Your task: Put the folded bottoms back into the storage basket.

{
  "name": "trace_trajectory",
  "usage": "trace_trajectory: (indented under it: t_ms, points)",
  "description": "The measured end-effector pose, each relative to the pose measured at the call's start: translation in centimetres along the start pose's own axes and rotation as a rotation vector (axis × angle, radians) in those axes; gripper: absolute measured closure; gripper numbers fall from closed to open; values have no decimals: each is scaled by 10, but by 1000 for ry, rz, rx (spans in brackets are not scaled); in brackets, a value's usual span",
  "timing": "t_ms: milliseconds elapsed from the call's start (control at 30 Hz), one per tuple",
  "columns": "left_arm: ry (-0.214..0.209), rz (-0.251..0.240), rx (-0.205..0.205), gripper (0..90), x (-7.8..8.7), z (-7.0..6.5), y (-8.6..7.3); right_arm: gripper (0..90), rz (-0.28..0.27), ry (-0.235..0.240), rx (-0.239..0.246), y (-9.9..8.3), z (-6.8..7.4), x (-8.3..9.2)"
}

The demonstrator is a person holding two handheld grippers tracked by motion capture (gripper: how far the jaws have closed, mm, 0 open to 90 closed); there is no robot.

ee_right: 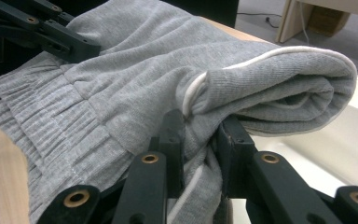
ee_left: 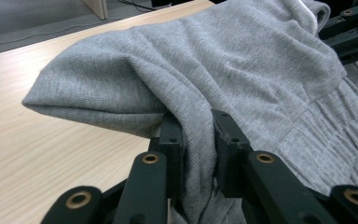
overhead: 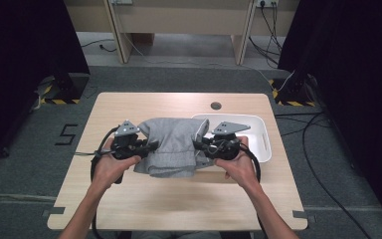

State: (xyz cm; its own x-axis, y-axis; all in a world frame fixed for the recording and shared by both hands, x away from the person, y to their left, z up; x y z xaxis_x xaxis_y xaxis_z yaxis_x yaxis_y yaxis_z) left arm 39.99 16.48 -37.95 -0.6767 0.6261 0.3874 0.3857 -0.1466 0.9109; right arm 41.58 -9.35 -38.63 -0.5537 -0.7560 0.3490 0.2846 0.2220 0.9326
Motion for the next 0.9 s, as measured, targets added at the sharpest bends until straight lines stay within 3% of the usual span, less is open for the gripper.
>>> trace_trajectory:
  t_ms: [600, 900]
  points:
    - [-56, -3, 9, 747, -63, -29, 19, 748, 17, -94, -45, -8, -57, 36]
    - [-69, 4, 9, 747, -86, -40, 25, 748, 25, -137, -62, -13, -81, 47]
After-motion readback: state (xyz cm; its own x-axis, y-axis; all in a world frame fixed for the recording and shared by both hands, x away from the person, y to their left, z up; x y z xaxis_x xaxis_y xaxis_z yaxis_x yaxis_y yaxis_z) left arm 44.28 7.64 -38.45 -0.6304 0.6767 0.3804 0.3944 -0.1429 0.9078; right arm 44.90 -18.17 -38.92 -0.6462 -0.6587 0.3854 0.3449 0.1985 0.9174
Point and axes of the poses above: each handheld gripper's, and its own axes: x roughly backward along the jaws, y roughly out of its top, z roughly to its left, the point moved 3 cm from there along -x, roughly forward along the jaws, and after that the axes turned 10 degrees about -z, right-handed, at the moved point
